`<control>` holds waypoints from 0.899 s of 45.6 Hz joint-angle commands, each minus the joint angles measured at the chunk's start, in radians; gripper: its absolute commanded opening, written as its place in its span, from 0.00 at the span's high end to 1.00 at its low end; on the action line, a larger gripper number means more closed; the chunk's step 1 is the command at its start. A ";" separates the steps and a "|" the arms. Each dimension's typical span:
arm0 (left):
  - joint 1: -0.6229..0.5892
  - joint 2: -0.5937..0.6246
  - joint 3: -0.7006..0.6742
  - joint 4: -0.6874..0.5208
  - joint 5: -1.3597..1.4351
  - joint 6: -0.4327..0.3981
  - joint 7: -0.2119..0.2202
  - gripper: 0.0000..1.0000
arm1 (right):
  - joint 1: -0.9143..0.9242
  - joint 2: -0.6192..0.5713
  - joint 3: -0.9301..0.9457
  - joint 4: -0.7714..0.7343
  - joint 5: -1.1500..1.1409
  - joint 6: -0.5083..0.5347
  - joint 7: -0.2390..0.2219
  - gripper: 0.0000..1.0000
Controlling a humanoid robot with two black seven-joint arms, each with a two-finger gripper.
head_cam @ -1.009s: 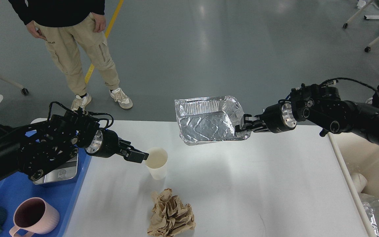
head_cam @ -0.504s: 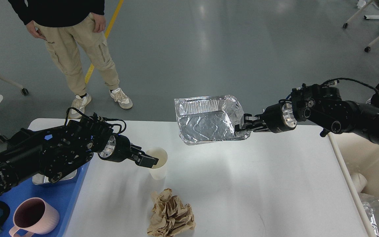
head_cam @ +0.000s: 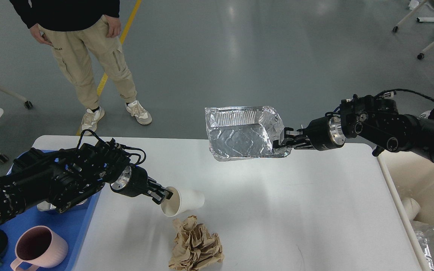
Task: Tidy desktop
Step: 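Grasp the white paper cup with the left gripper, then lift the paper cup high and carry it toward the foil tray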
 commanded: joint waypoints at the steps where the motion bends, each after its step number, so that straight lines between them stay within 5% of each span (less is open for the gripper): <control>1: -0.009 0.005 0.006 0.001 -0.002 0.005 -0.029 0.99 | -0.003 0.003 0.000 -0.001 0.000 -0.003 -0.001 1.00; 21: -0.038 0.051 -0.003 -0.025 -0.013 0.007 -0.077 1.00 | -0.003 0.003 -0.002 -0.005 0.000 -0.009 -0.002 1.00; 41: -0.049 0.453 -0.035 -0.418 -0.013 -0.019 -0.112 0.99 | -0.005 0.012 -0.008 -0.014 -0.002 -0.007 -0.004 1.00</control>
